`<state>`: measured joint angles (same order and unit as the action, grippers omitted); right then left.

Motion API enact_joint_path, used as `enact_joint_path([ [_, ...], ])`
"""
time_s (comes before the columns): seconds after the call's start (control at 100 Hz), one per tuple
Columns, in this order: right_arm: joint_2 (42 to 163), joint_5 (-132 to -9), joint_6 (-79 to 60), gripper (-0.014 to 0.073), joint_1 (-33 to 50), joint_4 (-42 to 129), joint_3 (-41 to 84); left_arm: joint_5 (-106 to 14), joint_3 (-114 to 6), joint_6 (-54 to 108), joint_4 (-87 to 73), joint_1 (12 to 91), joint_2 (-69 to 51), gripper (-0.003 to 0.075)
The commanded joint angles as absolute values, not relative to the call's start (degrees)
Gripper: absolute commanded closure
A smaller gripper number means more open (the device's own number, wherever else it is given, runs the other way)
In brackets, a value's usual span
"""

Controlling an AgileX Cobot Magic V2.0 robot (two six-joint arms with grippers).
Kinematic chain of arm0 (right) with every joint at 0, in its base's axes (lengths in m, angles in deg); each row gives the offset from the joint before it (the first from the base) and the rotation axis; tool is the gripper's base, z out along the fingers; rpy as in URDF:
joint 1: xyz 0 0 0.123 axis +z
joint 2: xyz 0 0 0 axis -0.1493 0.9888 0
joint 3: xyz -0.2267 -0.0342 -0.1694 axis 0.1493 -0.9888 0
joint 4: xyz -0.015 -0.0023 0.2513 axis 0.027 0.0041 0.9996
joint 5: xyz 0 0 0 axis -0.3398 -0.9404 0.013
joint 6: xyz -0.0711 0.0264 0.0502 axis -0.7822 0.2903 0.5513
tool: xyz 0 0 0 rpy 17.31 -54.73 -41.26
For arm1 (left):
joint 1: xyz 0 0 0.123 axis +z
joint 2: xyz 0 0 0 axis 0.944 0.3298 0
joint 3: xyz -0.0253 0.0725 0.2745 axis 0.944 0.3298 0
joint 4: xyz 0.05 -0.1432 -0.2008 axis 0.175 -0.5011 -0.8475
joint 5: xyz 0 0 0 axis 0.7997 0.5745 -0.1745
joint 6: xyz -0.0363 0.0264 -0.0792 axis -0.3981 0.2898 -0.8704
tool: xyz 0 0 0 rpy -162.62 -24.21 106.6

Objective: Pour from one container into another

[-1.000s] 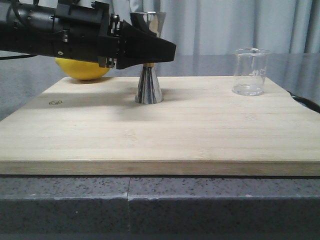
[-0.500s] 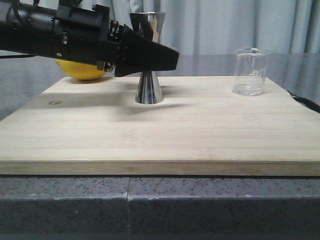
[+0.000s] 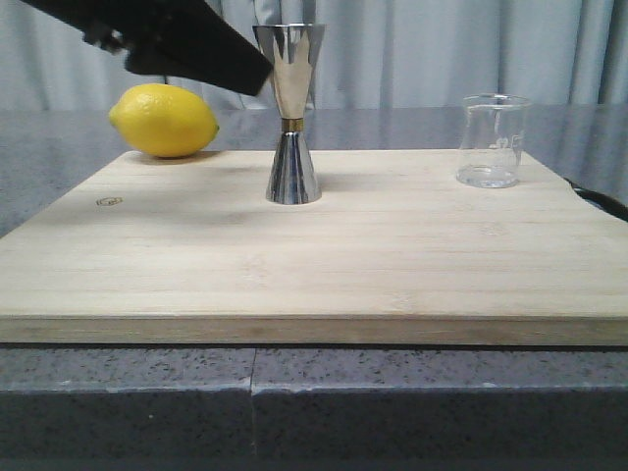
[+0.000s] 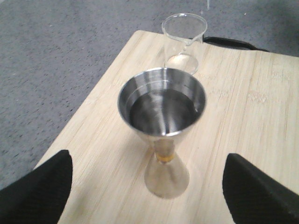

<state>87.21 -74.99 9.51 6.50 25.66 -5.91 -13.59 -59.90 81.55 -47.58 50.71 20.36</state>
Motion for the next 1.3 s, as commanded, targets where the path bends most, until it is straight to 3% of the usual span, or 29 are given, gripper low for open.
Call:
enact_joint_path([
  [0.0, 86.93, -79.92, 9.38, 0.0061, 6.69, 26.38, -1.46, -15.29, -61.61, 70.72, -40.16, 50.82, 13.45, 0.0113],
  [0.29, 86.93, -100.01, 16.15, 0.0061, 6.69, 21.30, 5.61, -14.02, -61.61, 30.73, -6.29, 50.82, -3.67, 0.0122],
  [0.57, 84.76, -109.79, 21.70, 0.0061, 6.69, 13.89, 6.54, -0.60, -61.27, -2.62, 19.97, 50.82, -14.28, 0.0134],
  [0.85, 73.28, -110.43, 21.85, 0.0062, 6.69, 14.23, 6.54, -1.78, -52.26, -14.67, 23.66, 50.82, -24.78, 0.0134],
  [1.11, 65.58, -109.63, 21.85, 0.0067, 6.69, 14.42, 6.54, -5.96, -47.93, -15.29, 22.84, 50.82, -28.55, 0.0143],
  [1.18, 65.15, -109.63, 21.85, 0.0130, 6.69, 14.77, 6.54, -6.33, -47.93, -15.29, 22.86, 50.82, -28.55, 0.0192],
  [1.29, 65.05, -109.63, 21.85, 0.0319, 6.69, 15.00, 6.54, -7.45, -47.93, -15.29, 22.86, 50.82, -28.45, 0.0335],
])
